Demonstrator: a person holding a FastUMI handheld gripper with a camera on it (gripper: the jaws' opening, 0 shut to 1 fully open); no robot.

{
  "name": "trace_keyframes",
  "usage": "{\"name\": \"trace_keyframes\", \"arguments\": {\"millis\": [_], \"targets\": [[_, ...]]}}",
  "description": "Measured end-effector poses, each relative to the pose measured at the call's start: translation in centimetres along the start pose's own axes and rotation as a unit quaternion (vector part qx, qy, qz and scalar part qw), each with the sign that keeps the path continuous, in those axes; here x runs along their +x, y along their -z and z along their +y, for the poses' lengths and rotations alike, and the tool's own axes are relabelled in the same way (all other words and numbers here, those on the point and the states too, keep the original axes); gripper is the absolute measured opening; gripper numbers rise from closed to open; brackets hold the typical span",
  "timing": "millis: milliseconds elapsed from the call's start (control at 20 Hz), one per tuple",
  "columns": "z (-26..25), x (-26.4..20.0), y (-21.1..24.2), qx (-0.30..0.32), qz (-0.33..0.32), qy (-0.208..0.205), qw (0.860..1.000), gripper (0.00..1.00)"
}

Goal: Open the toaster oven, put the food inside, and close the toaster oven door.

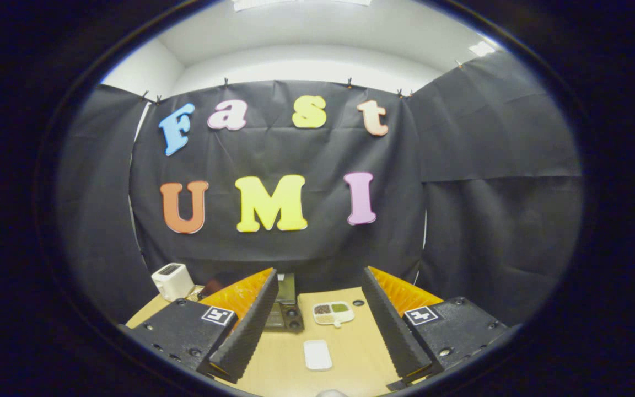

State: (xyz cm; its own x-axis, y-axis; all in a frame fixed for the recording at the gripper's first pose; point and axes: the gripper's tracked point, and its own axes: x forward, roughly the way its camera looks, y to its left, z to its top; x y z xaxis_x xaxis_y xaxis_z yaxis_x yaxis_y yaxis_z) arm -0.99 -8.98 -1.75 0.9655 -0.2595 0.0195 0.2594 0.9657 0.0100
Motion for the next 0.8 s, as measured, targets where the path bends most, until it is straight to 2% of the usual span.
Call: {"name": "trace_keyframes", "arguments": {"millis": [250,800], "targets": [[-2.0,-1.9,-2.2,-0.014,-0.023,-0.006,1.000,0.97],[-4.6,-1.1,-2.1,0.006,-0.025,-0.051,0.998,0.98]]}}
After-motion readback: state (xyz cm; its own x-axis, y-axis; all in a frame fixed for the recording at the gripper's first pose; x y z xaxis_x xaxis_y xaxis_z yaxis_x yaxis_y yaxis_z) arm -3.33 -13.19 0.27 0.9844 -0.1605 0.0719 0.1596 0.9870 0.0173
